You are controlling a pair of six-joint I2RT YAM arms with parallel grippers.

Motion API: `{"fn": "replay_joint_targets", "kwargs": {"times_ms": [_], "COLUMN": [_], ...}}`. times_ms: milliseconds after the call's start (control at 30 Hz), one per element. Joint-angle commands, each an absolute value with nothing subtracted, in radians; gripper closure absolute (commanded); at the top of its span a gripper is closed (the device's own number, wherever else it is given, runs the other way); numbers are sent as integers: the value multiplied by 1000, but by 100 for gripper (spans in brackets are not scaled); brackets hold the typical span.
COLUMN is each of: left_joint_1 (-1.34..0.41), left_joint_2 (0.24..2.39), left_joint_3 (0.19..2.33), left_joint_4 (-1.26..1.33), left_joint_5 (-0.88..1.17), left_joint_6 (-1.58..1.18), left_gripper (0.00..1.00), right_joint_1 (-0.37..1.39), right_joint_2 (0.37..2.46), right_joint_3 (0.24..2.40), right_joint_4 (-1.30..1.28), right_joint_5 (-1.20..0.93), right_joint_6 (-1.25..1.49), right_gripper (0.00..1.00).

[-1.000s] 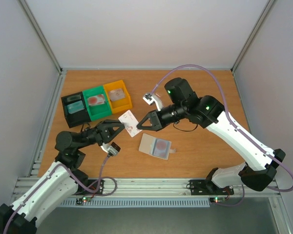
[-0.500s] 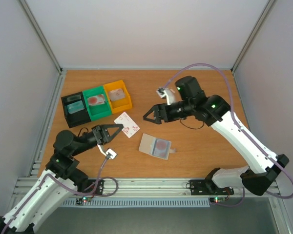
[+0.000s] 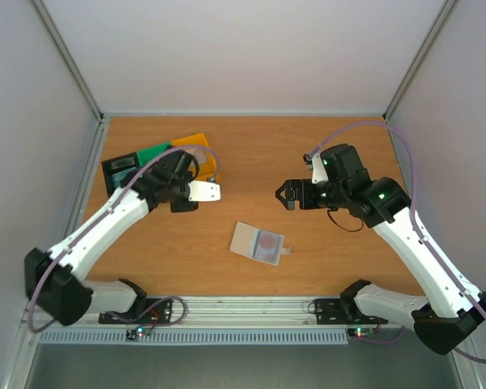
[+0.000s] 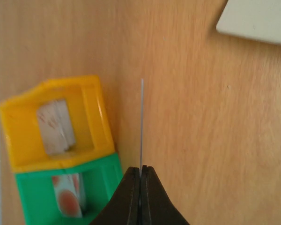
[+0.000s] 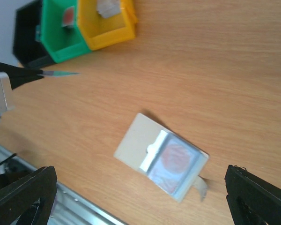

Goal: Take the credit cards out of the card holder

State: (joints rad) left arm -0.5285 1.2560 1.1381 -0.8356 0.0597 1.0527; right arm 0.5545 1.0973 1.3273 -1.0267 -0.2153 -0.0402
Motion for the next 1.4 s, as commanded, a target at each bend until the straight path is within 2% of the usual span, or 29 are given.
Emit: {"fn": "replay_joint_targets", "kwargs": {"times_ms": [0,167,500,833,1233,1367], "left_joint_1": [-508,-439,-297,-283,-269,-252], "left_joint_2": [1382,1585,1893,2019,1984,1970], "left_joint_3": [1301,1501,1729,1720,1508,1497], "left_joint_4": [-1012,-952,-695,-522,-363,-351], "left_joint_5": [-72,-127,-87,-66,-99,-103], "left_joint_6": [913,932,932,845,898,877], "left_gripper": [100,100,100,100,100,100], "right_joint_1": [540,538,537,538,538,538], "right_joint_2": [1086,1062,1057,1055,1027,1030], "right_joint_3": [1311,1299,1317,1313,1294,1292], "right_joint_4": [-1057,-1058,-1074,-1077,-1092,-1093], "right_joint_5": [-127,-133,-128,-130,-124,-133], "right_joint_6": [-74,-74,-66,-57,-53,-55], "right_gripper": [1,1,1,1,1,2]}}
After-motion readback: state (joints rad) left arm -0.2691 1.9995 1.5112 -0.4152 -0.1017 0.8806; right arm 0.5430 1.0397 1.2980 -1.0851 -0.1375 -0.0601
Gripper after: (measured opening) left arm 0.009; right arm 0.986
